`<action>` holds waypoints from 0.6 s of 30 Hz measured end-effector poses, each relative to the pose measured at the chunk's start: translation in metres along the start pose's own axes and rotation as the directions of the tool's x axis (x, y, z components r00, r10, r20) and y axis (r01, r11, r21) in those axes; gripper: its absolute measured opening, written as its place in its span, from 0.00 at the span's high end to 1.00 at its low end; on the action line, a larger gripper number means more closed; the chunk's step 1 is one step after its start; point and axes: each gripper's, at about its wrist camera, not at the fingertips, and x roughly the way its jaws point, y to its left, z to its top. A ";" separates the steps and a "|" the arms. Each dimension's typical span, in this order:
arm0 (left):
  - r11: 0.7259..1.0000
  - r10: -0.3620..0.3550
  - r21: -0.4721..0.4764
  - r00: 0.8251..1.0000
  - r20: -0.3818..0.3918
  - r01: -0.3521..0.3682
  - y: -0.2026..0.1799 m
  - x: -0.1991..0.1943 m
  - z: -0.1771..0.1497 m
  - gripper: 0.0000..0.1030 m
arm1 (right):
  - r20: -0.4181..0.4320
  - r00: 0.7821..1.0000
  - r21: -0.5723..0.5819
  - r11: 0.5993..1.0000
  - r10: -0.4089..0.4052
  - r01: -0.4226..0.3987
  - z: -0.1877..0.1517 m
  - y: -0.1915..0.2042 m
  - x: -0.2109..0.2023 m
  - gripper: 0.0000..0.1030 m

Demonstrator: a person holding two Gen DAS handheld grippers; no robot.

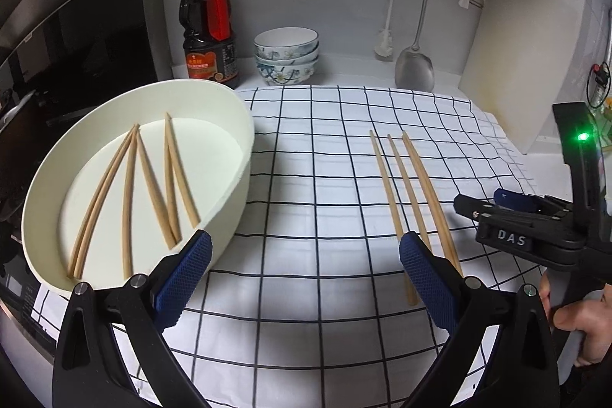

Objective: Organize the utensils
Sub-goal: 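Move both open tools back over the remaining chopsticks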

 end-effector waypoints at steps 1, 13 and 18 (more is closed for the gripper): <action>1.000 -0.002 0.002 1.000 -0.001 0.002 -0.002 0.001 -0.001 0.06 | -0.006 1.000 0.002 1.000 -0.002 0.002 -0.001 -0.001 0.002 0.34; 1.000 -0.013 -0.008 1.000 -0.013 0.013 -0.004 0.007 -0.004 0.06 | -0.040 0.996 -0.052 0.996 -0.077 0.074 -0.006 0.003 0.019 0.34; 1.000 -0.016 -0.013 1.000 -0.018 0.016 -0.003 0.008 -0.005 0.06 | -0.042 0.994 -0.077 0.992 -0.098 0.095 -0.008 0.004 0.023 0.34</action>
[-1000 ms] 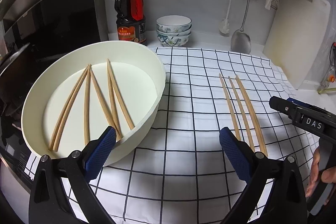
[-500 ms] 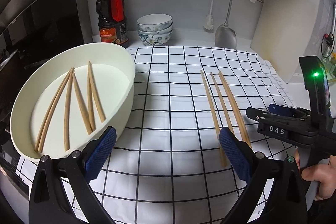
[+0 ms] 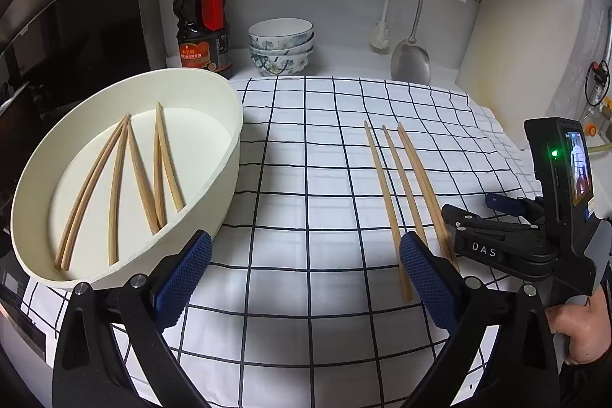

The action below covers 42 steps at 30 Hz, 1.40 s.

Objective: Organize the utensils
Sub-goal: 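Move both open tools back over the remaining chopsticks, then lower both tools onto the next chopsticks in the row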

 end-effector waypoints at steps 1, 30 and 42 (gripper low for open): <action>1.000 0.000 -0.001 1.000 -0.001 0.000 0.000 0.001 0.000 0.06 | 0.000 1.000 -0.001 1.000 -0.001 0.001 0.000 0.000 0.000 0.34; 0.999 -0.010 0.042 1.000 -0.027 0.011 -0.024 0.010 -0.002 0.06 | -0.012 1.000 -0.104 0.995 -0.005 0.003 -0.007 0.010 0.002 0.35; 0.996 0.006 0.091 0.996 -0.090 0.002 -0.046 0.045 0.000 0.06 | -0.020 1.000 0.018 1.000 0.004 -0.004 -0.006 -0.039 0.007 0.35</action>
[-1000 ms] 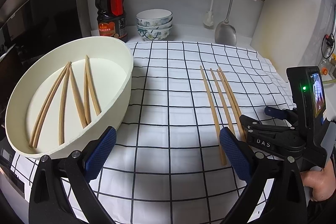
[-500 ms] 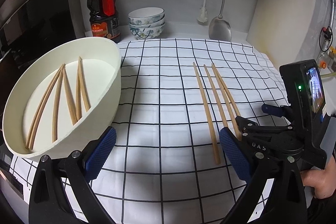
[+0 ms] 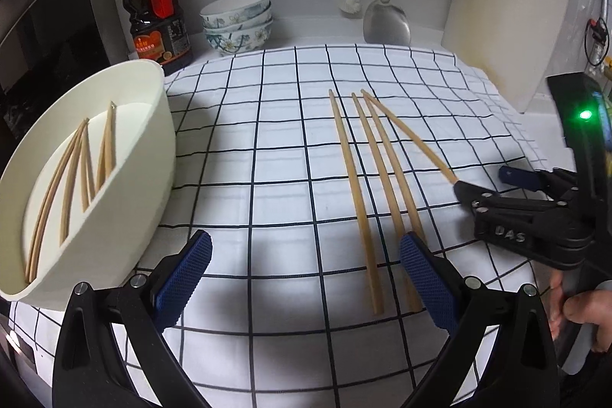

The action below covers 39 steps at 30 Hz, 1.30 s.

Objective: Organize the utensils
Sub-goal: 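Lower both tools onto the next chopsticks in the row, then close the right tool on a chopstick while the left tool grasps another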

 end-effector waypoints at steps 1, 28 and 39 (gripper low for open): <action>1.000 0.000 -0.002 1.000 -0.006 0.000 0.000 0.004 0.001 0.06 | 0.001 1.000 0.003 1.000 0.006 -0.006 -0.001 -0.003 0.000 0.35; 1.000 0.015 -0.025 0.995 -0.103 -0.017 0.000 0.065 0.024 0.07 | 0.064 0.997 -0.028 0.999 0.032 -0.030 0.003 0.001 0.004 0.43; 1.000 -0.027 0.011 0.998 -0.061 0.027 -0.016 0.057 0.027 0.70 | 0.084 0.995 -0.074 0.996 0.057 -0.051 0.006 0.013 0.004 0.75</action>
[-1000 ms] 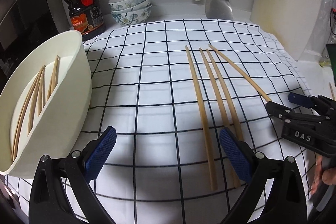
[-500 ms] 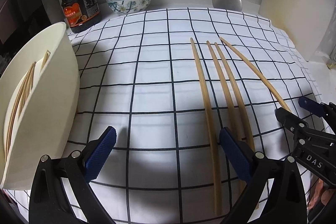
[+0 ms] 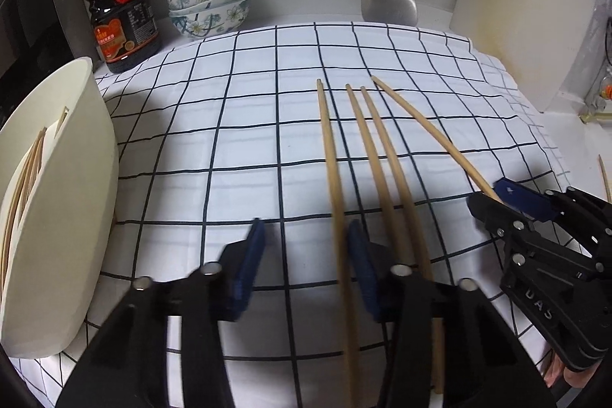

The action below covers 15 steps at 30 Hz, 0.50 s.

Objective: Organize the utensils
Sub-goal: 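Close the right tool on a chopstick while the left tool grasps another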

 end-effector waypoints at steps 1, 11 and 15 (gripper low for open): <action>1.000 -0.007 0.007 1.000 0.002 0.007 -0.002 -0.001 -0.001 0.74 | 0.002 1.000 -0.001 1.000 -0.003 0.003 0.000 0.001 0.000 0.81; 0.998 -0.067 0.002 0.998 -0.008 0.067 -0.003 -0.006 -0.006 0.93 | 0.000 1.000 0.050 0.999 0.001 -0.001 0.000 -0.005 -0.002 0.94; 0.997 -0.076 -0.005 0.997 -0.014 0.076 -0.001 -0.009 -0.009 0.93 | 0.013 1.000 0.075 0.997 0.024 -0.025 0.001 -0.007 -0.007 0.94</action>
